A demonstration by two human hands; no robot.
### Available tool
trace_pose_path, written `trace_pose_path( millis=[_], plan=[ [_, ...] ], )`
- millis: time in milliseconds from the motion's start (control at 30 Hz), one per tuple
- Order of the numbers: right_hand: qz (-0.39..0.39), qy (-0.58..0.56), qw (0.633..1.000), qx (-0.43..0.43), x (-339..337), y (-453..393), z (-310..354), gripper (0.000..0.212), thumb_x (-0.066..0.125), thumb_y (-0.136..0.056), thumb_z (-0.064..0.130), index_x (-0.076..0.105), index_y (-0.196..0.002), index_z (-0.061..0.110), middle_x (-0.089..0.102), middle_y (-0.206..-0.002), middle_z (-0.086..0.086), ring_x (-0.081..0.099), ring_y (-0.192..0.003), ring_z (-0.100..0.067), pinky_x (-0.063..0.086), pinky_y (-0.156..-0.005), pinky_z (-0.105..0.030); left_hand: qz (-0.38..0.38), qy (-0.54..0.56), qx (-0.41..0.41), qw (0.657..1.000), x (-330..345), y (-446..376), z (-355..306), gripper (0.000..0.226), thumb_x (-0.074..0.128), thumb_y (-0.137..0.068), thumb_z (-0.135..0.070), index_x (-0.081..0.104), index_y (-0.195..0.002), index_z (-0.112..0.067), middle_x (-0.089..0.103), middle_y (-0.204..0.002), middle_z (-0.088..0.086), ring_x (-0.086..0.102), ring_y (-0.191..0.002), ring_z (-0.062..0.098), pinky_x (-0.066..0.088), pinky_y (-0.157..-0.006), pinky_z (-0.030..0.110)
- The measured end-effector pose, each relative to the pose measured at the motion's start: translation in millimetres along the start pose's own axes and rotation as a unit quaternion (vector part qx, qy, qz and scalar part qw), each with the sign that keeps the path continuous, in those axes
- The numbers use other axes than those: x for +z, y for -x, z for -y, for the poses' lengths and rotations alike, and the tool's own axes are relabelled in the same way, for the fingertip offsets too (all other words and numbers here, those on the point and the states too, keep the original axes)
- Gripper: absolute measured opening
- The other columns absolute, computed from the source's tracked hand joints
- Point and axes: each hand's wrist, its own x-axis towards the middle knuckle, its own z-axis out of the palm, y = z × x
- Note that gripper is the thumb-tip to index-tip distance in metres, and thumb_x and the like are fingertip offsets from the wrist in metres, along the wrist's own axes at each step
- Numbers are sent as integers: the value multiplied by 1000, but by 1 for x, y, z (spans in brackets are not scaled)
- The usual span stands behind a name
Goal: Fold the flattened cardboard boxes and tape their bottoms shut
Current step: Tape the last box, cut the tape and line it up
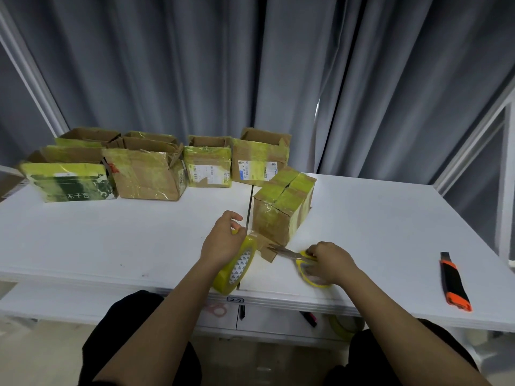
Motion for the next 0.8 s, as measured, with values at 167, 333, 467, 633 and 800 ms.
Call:
trace_pose_path(
  millis=[167,333,467,633,800],
  plan=[
    [-141,-58,988,-32,-18,-2,15,13,57,-83,22,65,-85,12,61,-89,-5,58,-84,-26,38,-63,-27,2,2,-2,1000,0,0,1,14,50,-95,-26,45,-108,-30,53,-108,-5,54,-93,15,50,-82,34],
    [-348,-203,904,-144,-53,-37,55,37,50,-94,44,67,-120,23,59,-131,5,46,-127,-19,31,-104,-34,4,-1,5,1000,0,-2,3,12,50,-95,-27,45,-106,-30,53,-105,-6,55,-93,14,52,-85,37],
    [-235,-120,955,-135,-32,-73,58,46,35,-98,52,53,-135,31,34,-153,7,19,-146,-20,1,-117,-42,3,3,10,1000,2,-4,6,12,50,-95,-27,46,-106,-29,54,-104,-5,56,-92,15,52,-83,35],
    [-310,-59,938,-145,-5,-91,54,50,34,-93,51,70,-115,24,62,-130,-6,52,-126,-33,23,-102,-40,2,18,17,1000,3,-7,10,14,51,-94,-26,48,-108,-26,56,-102,-3,57,-88,14,48,-75,28],
    [-330,31,928,-173,-3,-96,50,46,42,-89,46,71,-114,19,66,-124,-9,61,-114,-37,31,-99,-44,1,14,13,1000,4,-11,12,13,51,-94,-26,47,-106,-28,55,-101,-5,56,-87,12,50,-75,27]
  ],
)
